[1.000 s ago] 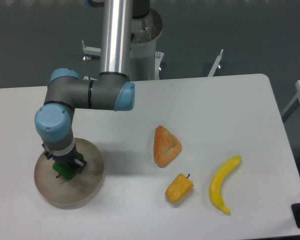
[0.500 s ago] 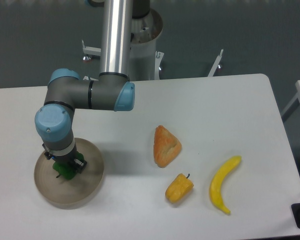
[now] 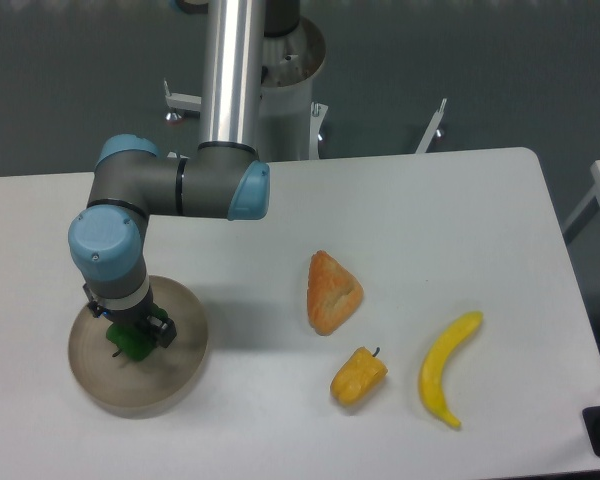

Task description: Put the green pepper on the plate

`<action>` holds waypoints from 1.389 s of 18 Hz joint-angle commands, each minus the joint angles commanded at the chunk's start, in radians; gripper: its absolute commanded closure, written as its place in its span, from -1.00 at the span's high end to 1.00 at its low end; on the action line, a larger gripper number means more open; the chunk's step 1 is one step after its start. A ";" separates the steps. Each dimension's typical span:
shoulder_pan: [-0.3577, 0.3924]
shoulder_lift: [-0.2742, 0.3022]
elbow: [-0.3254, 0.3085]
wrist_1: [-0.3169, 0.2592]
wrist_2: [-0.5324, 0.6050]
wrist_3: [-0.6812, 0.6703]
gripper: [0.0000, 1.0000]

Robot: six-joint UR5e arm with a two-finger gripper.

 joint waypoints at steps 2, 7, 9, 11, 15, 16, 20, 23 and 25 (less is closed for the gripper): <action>0.005 0.012 0.008 -0.025 0.017 0.006 1.00; 0.084 0.057 0.009 -0.070 0.135 0.156 1.00; 0.142 0.071 0.009 -0.078 0.152 0.240 1.00; 0.199 0.078 0.011 -0.078 0.170 0.328 1.00; 0.317 0.068 0.044 -0.074 0.175 0.501 1.00; 0.343 0.065 0.051 -0.069 0.176 0.549 1.00; 0.411 0.049 0.109 -0.068 0.179 0.693 1.00; 0.422 0.046 0.112 -0.065 0.179 0.706 1.00; 0.433 0.048 0.109 -0.064 0.179 0.715 1.00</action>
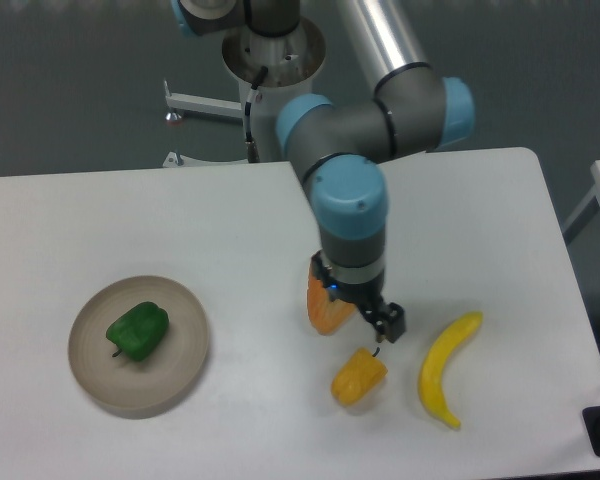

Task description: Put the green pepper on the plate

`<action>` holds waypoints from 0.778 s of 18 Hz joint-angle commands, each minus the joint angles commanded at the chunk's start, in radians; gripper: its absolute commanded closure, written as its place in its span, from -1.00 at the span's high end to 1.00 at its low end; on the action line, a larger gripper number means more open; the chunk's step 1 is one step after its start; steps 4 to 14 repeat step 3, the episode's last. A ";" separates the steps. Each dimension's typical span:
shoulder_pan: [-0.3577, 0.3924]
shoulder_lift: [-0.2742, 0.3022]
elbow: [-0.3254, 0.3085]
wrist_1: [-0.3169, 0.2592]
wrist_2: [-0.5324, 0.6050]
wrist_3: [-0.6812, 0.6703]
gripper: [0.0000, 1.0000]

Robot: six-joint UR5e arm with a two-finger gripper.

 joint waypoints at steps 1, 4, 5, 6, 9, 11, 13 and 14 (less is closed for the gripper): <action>0.000 -0.002 0.000 0.000 0.000 0.006 1.00; 0.000 -0.003 -0.002 0.002 0.000 0.008 1.00; 0.000 -0.003 -0.002 0.002 0.000 0.008 1.00; 0.000 -0.003 -0.002 0.002 0.000 0.008 1.00; 0.000 -0.003 -0.002 0.002 0.000 0.008 1.00; 0.000 -0.003 -0.002 0.002 0.000 0.008 1.00; 0.000 -0.003 -0.002 0.002 0.000 0.008 1.00; 0.000 -0.003 -0.002 0.002 0.000 0.008 1.00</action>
